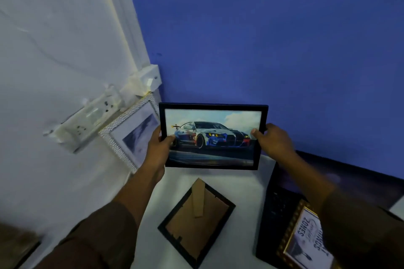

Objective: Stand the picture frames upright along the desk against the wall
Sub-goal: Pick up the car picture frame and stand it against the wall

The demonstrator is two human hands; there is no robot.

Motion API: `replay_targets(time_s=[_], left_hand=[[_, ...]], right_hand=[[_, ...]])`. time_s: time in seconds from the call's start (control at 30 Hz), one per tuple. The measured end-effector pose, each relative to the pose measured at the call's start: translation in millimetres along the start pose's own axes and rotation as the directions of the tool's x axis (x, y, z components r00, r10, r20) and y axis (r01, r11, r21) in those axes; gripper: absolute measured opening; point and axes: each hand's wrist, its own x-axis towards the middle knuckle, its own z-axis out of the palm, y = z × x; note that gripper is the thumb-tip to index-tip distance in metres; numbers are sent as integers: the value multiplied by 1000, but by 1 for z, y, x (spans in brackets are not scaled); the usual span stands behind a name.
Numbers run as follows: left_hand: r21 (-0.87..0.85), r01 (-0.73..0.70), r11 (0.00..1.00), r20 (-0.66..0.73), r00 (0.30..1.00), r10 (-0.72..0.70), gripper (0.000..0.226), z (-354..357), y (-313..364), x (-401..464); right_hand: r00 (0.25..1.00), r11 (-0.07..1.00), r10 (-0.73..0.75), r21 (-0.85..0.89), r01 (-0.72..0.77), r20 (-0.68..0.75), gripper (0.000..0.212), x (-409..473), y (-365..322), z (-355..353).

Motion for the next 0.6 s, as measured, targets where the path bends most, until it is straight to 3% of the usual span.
replay_targets(time_s=[0.17,0.27,0.6], left_hand=[[33,61,998,173,983,-66,33,33,-25,84],[79,109,991,250,960,-125,42,48,-40,132],[217,232,948,396,867,-303,48,86,-86,218]], right_hand=[[971,968,227,126,-216,-81,47,39,13,28],[936,930,338,187,-316,-101,46,60,15,41],[808,799,582,252,-546,-95,51,98,30,97]])
